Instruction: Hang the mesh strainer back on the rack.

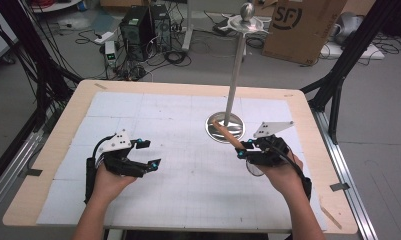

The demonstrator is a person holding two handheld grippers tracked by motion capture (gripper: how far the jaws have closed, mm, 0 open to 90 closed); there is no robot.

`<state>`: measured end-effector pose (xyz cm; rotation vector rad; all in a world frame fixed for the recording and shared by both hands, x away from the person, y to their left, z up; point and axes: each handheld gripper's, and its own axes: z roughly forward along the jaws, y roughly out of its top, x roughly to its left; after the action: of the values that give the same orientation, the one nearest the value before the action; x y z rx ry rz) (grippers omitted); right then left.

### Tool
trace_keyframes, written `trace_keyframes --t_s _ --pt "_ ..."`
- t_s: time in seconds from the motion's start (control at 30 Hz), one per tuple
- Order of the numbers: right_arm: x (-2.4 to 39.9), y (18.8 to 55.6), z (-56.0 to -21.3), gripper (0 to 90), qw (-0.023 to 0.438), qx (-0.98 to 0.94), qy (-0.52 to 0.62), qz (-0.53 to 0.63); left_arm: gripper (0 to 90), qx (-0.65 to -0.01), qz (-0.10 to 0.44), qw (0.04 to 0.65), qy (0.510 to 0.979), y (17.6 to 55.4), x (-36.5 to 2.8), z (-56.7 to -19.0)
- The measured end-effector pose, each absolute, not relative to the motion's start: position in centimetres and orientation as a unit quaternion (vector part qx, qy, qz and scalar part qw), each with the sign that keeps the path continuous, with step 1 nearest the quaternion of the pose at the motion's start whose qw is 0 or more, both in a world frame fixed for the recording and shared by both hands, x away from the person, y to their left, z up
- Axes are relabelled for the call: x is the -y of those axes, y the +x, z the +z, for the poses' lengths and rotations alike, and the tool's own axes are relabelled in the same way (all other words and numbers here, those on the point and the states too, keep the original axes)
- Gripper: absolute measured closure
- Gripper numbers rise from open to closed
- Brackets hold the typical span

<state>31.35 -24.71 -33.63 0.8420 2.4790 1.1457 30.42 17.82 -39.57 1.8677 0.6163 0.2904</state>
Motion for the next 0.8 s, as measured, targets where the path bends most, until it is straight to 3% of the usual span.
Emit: trace_keyframes --t_s 0.8 --pt "28.4 32.9 -25.2 68.5 0.208 -0.792 0.290 0.495 22.6 -0.259 0.119 0.549 0.786 30.4 -17.9 -39.6"
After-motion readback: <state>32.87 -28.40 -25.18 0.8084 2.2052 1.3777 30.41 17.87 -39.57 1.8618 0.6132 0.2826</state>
